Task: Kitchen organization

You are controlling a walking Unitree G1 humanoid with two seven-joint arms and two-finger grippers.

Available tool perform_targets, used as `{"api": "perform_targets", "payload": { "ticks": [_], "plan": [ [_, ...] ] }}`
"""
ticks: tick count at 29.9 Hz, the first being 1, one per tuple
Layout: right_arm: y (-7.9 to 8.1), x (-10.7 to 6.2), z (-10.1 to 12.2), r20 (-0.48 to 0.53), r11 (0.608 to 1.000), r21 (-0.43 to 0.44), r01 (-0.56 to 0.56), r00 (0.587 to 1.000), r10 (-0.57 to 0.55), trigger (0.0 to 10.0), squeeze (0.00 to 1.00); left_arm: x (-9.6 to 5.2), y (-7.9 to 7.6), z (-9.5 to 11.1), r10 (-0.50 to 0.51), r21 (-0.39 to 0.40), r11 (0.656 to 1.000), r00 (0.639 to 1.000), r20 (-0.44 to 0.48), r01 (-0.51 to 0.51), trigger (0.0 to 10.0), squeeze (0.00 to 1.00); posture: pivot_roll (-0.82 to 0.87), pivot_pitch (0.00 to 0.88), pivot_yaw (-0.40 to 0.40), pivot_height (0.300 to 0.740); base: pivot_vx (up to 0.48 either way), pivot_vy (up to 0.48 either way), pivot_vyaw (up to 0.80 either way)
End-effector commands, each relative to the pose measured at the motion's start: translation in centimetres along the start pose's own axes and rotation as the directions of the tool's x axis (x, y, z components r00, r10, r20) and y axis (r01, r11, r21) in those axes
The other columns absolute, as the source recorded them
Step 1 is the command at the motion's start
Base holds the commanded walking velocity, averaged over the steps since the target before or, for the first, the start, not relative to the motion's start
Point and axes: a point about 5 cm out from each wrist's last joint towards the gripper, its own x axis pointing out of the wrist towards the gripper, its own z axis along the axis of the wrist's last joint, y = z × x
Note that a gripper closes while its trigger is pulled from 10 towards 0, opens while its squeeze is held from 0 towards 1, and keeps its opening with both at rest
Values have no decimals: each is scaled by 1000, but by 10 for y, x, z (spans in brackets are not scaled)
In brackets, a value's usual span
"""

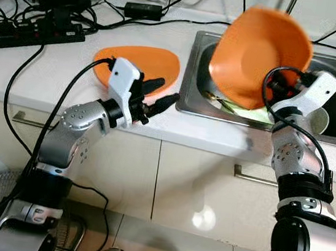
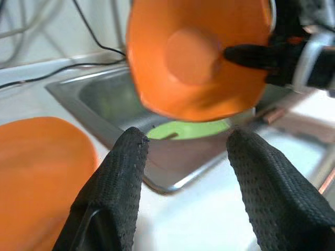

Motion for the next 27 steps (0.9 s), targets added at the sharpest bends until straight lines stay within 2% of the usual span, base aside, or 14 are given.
{"api": "perform_targets", "payload": {
  "ticks": [1,7,8,9,11,13,15,16,17,22,27],
  "plan": [
    [7,7,18,67,999,-52,-5,998,9,10000,0,0,-6,-1,-15,18,1000,1000,-23,16,10000,0,119,43,25,740,0,0,0],
    [10,12,22,67,989,-143,23,998,-14,10000,0,1,-15,0,-18,6,1000,1000,-21,18,10000,0,129,43,24,740,0,0,0],
    [15,15,27,79,967,-255,26,997,-6,10000,0,1,-21,-1,-22,-2,1000,999,-27,22,10000,0,139,43,23,740,0,0,0],
    [15,15,27,79,967,-255,26,997,-6,10000,0,1,-21,-1,-22,-2,1000,999,-27,22,10000,0,139,43,23,740,0,0,0],
    [20,17,31,88,933,-359,29,996,3,10000,0,0,-25,-2,-25,-5,1000,999,-32,25,10000,0,145,42,22,740,0,0,0],
    [26,19,31,83,874,-484,32,997,10,10000,0,0,-31,-6,-31,-2,1000,998,-58,31,10000,0,150,45,26,740,0,0,0],
    [30,20,30,80,825,-564,33,997,15,10000,0,1,-35,-10,-37,0,999,996,-76,37,10000,0,154,46,25,740,0,0,0],
    [30,20,30,80,825,-564,33,997,15,10000,0,1,-35,-10,-37,0,999,996,-76,37,10000,0,154,46,25,740,0,0,0],
    [33,21,29,77,794,-606,37,997,13,10000,0,0,-38,-10,-41,-6,999,996,-81,40,10000,0,164,48,24,740,0,0,0],
    [35,21,27,76,762,-646,48,997,1,10000,0,-4,-42,-8,-35,-15,999,996,-85,34,10000,0,175,56,24,740,0,0,0],
    [35,22,24,53,754,-655,49,998,-19,10000,0,-8,-44,-8,-20,-20,1000,996,-91,18,10000,0,189,64,24,740,0,0,0]
  ]
}}
